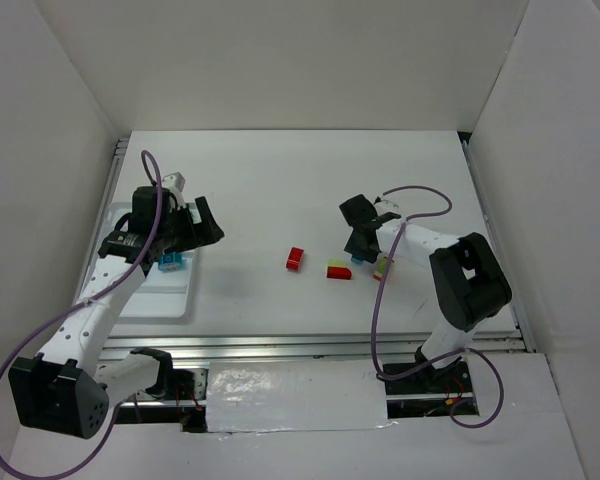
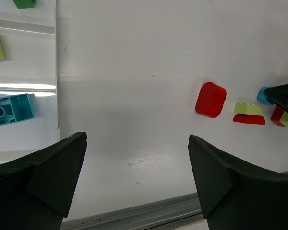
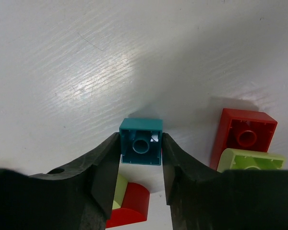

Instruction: Sort the legos into containers by color

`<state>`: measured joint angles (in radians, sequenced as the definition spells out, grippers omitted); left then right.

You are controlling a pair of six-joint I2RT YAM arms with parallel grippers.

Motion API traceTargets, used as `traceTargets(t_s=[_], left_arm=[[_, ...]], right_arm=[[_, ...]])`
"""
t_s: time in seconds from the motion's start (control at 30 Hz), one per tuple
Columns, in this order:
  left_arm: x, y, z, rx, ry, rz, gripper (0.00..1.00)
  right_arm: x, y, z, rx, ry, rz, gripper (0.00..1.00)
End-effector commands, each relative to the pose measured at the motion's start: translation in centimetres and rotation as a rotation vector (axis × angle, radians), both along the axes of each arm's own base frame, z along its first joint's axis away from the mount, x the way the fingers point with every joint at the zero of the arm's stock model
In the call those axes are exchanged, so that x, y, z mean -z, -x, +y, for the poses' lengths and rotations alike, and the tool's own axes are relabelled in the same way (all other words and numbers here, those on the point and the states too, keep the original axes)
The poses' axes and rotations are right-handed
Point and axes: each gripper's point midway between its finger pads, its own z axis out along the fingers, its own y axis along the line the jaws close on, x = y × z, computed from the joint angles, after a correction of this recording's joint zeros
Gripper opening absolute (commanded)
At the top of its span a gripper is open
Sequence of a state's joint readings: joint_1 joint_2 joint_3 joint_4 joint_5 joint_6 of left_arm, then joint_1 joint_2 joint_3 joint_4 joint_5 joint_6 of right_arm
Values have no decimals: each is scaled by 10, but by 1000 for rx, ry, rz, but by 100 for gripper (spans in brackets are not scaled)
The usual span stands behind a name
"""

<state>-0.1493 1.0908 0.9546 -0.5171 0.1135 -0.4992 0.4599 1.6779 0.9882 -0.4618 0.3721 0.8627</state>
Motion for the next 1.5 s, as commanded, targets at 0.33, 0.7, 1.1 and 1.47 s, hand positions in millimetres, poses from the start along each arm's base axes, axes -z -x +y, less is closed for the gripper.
traceTargets(t_s=[0.33,0.7,1.1,1.47], left_arm=[[-8,-1,-4,36,-1,-36,100],[-39,19,-85,448,368,-97,100],[-69,54,-163,579,672,-12,97],[-43,67,-187,583,647,77,73]], right_arm=[[-5,-3,3,-64,-21,-24,0],[-108,30,106,-754,-53,-468,0],[-211,114,190,-1243,-232,-813,0],[-237,144,194,-1343,-299,-924,0]])
